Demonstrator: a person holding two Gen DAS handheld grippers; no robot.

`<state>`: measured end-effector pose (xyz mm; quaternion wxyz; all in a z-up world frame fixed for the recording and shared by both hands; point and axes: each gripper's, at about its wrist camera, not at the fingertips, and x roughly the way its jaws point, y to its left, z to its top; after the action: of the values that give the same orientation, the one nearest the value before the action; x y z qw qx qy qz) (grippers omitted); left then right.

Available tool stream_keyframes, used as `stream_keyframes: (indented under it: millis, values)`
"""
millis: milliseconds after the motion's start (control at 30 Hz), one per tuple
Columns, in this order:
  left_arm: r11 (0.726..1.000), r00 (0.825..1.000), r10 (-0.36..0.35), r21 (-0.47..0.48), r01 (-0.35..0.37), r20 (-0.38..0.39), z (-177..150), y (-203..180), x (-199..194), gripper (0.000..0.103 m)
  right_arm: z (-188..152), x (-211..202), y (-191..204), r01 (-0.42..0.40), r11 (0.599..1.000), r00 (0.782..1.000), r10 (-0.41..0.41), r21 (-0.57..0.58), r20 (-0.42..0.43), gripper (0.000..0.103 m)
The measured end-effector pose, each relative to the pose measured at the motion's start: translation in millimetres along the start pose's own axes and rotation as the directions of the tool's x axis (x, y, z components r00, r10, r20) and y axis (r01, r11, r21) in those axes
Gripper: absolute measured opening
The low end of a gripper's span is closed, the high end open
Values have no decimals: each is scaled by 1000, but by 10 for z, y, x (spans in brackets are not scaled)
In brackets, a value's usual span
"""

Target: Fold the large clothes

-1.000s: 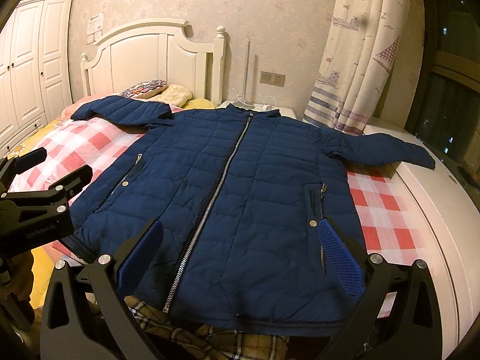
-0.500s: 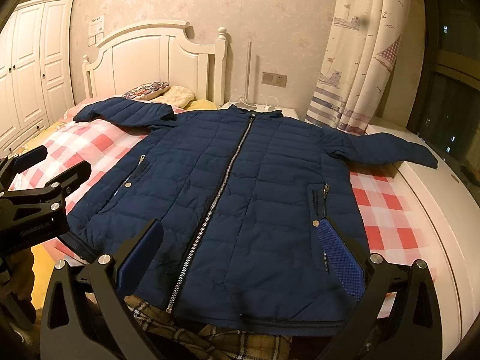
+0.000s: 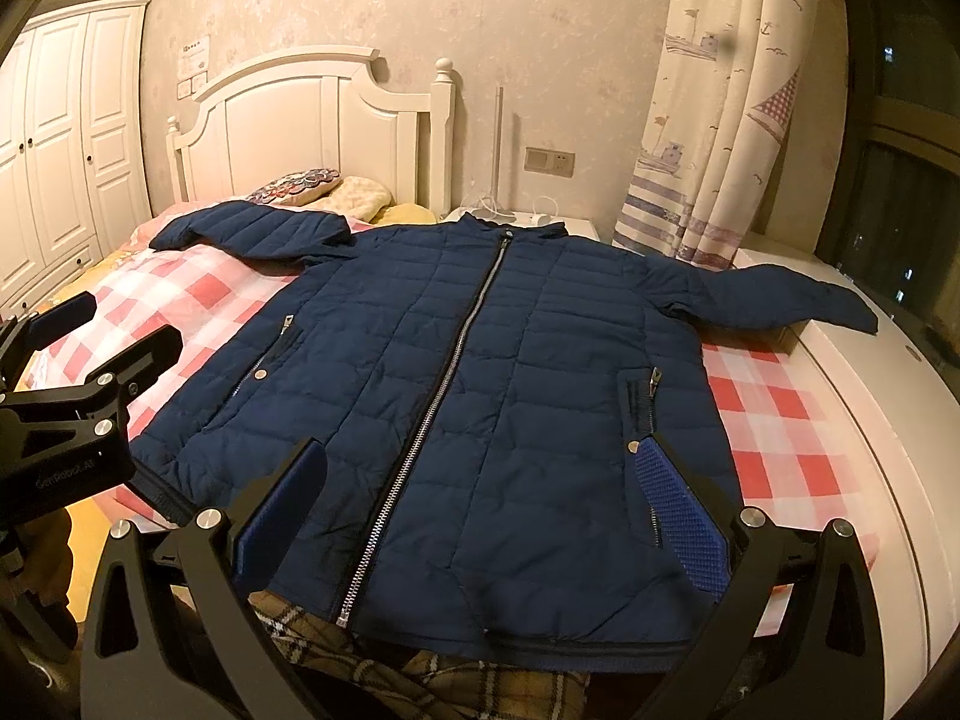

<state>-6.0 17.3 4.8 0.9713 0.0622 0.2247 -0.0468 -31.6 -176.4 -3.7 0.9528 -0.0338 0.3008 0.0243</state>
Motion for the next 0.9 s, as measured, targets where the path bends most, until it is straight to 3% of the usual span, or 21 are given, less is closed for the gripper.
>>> stream_keyframes:
  millis: [900]
  values:
    - [1000, 1000, -8, -5, 8, -12, -9, 9, 9, 101, -29, 33, 51, -13, 1000, 1000, 13, 13, -13, 99]
